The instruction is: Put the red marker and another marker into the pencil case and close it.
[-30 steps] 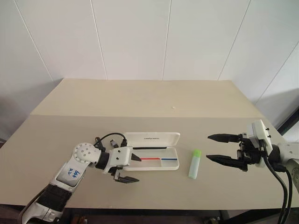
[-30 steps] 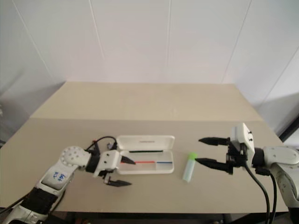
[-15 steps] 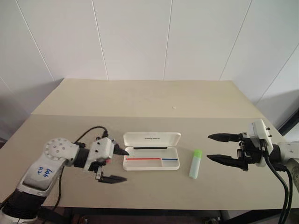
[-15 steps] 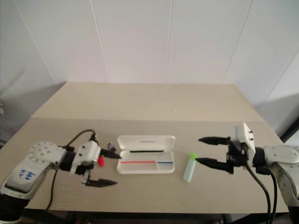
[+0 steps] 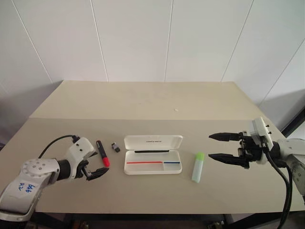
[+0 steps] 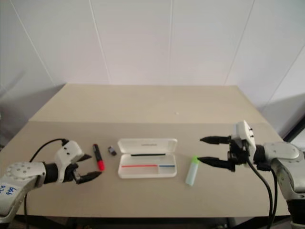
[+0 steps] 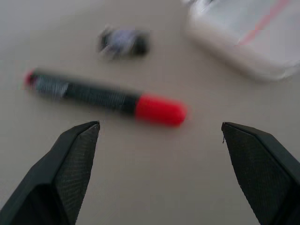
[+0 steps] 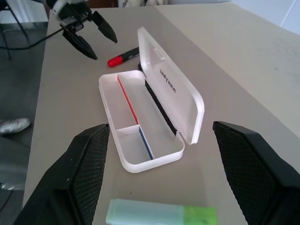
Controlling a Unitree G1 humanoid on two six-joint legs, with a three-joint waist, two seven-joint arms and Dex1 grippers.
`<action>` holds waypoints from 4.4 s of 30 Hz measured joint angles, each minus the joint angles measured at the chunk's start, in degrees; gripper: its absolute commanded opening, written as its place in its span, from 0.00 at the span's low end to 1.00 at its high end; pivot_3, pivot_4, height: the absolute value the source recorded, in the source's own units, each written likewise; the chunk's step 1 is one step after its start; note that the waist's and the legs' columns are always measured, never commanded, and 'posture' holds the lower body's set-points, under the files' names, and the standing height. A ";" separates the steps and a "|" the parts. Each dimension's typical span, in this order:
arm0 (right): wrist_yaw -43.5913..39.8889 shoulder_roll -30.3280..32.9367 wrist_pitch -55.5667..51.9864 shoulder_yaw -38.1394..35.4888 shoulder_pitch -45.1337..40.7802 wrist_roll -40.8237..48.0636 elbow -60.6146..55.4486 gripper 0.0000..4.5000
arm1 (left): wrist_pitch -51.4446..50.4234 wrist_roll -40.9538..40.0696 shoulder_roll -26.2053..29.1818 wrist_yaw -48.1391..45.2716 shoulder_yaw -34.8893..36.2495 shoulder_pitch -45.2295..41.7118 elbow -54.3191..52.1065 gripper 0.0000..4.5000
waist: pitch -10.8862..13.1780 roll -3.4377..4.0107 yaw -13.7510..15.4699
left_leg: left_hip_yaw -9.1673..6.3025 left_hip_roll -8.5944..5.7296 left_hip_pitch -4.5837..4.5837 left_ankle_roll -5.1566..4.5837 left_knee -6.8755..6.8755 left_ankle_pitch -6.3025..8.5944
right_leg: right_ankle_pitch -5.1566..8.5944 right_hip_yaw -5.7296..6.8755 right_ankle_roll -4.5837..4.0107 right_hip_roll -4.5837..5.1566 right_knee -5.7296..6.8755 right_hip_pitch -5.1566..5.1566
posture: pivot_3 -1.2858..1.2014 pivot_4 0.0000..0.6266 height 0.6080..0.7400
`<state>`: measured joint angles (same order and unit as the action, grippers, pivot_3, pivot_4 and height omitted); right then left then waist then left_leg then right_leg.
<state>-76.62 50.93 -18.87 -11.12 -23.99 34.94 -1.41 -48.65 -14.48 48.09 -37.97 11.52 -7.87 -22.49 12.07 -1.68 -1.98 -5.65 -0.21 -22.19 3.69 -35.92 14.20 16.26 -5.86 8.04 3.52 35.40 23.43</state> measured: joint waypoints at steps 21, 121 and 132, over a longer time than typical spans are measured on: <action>-1.47 -1.20 0.37 2.24 -3.12 -2.20 3.67 1.00 | -9.58 5.68 -20.87 25.30 -0.14 -14.03 9.77 0.99 | 0.00 -0.01 0.33 | -0.03 -0.06 0.00 0.08 -0.12 0.04 | -0.20 0.03 0.34 0.01 0.02 -0.06 | 0.52 0.24 1.00; 6.14 -2.08 0.84 -5.07 6.99 -0.23 -5.04 1.00 | 23.28 16.67 -19.53 -12.43 -39.71 -36.72 21.12 0.13 | 0.10 0.02 0.41 | 0.02 -0.09 -0.11 -0.02 -0.18 0.25 | -0.05 -0.04 0.50 0.02 -0.05 -0.05 | 0.52 0.24 1.00; 6.73 -2.08 0.04 -5.07 7.42 -0.23 -5.18 1.00 | 22.34 17.35 -20.59 -13.34 -39.63 -36.56 20.91 0.76 | 0.10 0.02 0.40 | 0.02 -0.08 -0.10 -0.02 -0.19 0.25 | -0.05 -0.04 0.50 0.01 0.00 -0.05 | 0.52 0.24 1.00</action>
<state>-69.89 48.85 -18.83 -16.19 -16.57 34.72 -6.59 -26.32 2.87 27.49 -51.31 -28.12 -44.43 -1.58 12.17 -1.66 -1.58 -5.63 -0.29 -22.29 3.67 -36.11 14.45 16.21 -5.90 8.54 3.53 35.40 23.38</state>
